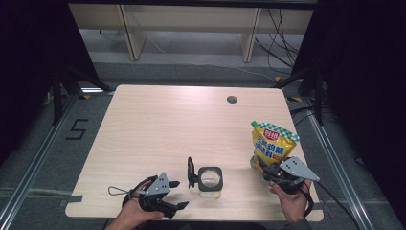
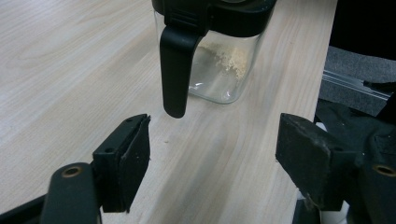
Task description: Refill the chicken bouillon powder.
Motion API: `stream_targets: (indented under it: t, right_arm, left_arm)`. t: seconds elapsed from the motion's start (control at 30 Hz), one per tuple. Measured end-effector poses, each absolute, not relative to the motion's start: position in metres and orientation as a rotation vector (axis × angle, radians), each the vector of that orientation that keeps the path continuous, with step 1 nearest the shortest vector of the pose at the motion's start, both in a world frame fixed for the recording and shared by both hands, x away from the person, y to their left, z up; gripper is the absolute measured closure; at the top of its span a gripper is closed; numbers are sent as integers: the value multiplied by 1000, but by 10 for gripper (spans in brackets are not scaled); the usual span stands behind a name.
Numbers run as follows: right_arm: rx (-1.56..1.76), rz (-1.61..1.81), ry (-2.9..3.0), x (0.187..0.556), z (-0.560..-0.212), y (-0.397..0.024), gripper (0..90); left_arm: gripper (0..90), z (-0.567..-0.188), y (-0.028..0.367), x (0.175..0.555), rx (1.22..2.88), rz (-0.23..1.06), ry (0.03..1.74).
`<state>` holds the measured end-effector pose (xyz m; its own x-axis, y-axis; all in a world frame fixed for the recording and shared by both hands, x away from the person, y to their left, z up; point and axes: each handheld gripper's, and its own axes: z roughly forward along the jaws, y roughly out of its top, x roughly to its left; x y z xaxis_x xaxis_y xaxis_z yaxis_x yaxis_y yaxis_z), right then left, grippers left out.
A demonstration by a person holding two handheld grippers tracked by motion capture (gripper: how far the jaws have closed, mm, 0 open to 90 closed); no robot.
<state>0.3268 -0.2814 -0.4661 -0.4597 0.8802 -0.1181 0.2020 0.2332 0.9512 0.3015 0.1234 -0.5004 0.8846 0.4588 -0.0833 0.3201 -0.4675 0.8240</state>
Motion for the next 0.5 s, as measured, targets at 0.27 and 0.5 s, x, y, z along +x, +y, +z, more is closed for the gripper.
stream_targets:
  t: [0.27, 0.5]
  right_arm:
    - [818, 1239, 1866, 305, -456, -269, 395]
    - [675, 1171, 1936, 283, -448, -263, 396]
  left_arm:
    - [255, -501, 130, 303, 2104, 193, 576]
    - [251, -501, 137, 302, 2087, 200, 597]
